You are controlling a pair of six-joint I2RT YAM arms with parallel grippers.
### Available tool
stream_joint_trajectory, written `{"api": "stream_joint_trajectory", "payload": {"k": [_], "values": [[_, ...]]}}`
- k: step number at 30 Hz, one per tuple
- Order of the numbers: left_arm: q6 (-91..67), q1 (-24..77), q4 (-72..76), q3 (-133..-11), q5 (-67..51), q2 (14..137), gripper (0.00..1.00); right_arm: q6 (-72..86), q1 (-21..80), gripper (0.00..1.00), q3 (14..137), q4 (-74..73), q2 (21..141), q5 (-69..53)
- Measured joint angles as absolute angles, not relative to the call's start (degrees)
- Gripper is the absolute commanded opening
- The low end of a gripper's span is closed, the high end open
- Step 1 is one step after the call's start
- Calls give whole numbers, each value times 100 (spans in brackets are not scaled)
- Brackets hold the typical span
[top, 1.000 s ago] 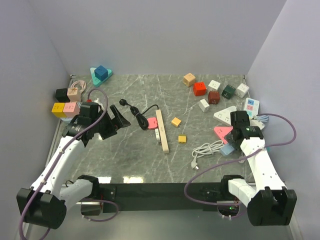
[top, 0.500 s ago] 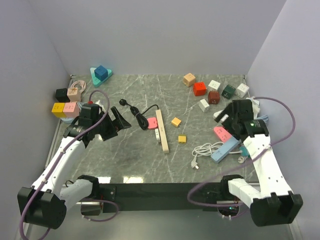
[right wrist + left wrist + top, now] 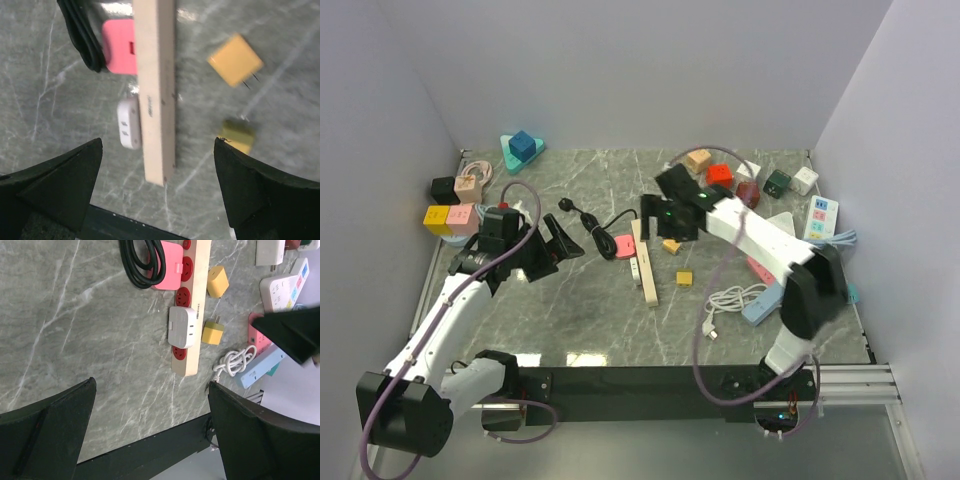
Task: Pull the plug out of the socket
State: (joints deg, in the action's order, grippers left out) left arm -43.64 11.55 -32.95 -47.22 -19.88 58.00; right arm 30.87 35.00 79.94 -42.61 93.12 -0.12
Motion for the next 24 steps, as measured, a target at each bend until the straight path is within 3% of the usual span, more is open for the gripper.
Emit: {"api": "stream_joint_trajectory", "payload": {"k": [5, 11, 14, 17, 18, 21, 22, 24], "values": [[-4421, 1155, -3282, -4558, -2016, 5631, 99, 2834, 3793, 96, 9170, -4167, 10796, 89], [-4488, 1155, -3262, -4401, -2145, 5249, 99, 2724, 3955, 87, 9529, -4209, 11646, 172], [-4536, 1190, -3234, -4331, -2182, 5194, 99, 2709, 3990, 77, 9559, -4230, 11900, 185], [-4602, 1372, -3192, -4331, -2165, 5295, 99, 2709, 3999, 52, 9513, -4241, 11966, 128], [-4626, 1492, -3168, -4331, -2132, 5349, 99, 2722, 3999, 33, 9502, -4239, 11966, 84], [-4689, 1984, -3033, -4383, -2034, 5662, 99, 2757, 3990, 5, 9456, -4176, 11966, -34], [-4735, 2165, -2980, -4434, -1957, 5802, 99, 2799, 3990, 0, 9437, -4145, 11950, -86], [-4783, 2536, -2829, -4545, -1839, 6117, 99, 2893, 3990, 0, 9373, -4036, 11935, -228]]}}
